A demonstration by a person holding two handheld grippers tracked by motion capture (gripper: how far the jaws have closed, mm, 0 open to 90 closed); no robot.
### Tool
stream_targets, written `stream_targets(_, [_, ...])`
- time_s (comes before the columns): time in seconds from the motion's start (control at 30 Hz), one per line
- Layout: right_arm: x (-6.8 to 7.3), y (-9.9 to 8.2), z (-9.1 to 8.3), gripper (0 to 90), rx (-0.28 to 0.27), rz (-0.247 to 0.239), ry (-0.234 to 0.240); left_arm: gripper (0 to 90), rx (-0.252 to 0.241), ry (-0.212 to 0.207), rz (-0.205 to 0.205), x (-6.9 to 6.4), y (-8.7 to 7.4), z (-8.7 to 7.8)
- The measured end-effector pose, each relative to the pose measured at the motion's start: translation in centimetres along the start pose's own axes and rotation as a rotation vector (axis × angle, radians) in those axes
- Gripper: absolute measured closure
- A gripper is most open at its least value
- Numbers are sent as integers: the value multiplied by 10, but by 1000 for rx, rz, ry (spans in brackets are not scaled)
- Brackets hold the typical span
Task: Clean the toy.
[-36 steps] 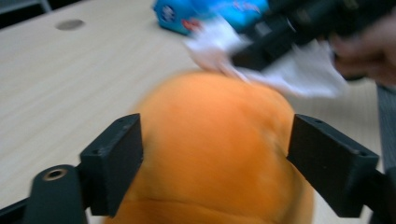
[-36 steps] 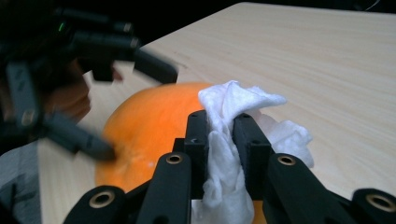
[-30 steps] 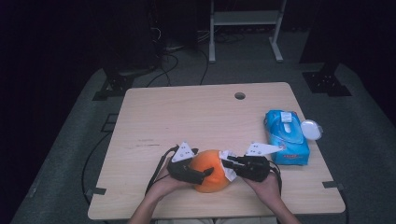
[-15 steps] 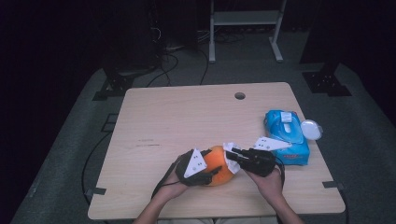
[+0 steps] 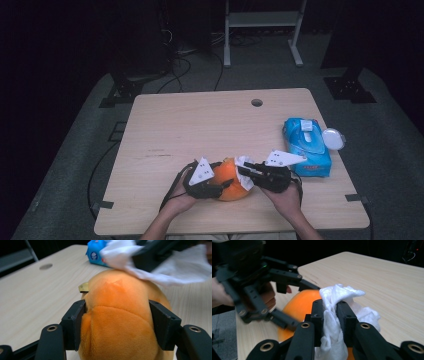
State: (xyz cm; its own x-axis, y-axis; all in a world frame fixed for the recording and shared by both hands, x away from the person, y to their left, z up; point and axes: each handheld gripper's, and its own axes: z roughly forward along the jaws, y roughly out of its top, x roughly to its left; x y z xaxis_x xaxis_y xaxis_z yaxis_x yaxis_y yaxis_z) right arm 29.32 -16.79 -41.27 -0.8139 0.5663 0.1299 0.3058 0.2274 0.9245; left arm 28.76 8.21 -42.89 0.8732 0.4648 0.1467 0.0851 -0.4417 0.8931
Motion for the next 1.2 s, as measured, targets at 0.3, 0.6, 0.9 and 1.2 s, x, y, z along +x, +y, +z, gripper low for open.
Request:
stream_targets(0.3, [0,-12,-2,763,33,10,19,126,66,-104,-184,16,-9,0])
stream_targets(0.6, [1,0,-1,765,15,-13,4,303,32,-100,-93,7,-7,-2])
stream_targets(0.9, [13,3,3,765,2,-13,41,325,-2,-40,-88,7,-8,-2])
stream_targets(1.2, [-1,-9,4,766,37,-8,-3,153,-33,-38,-183,14,-9,1])
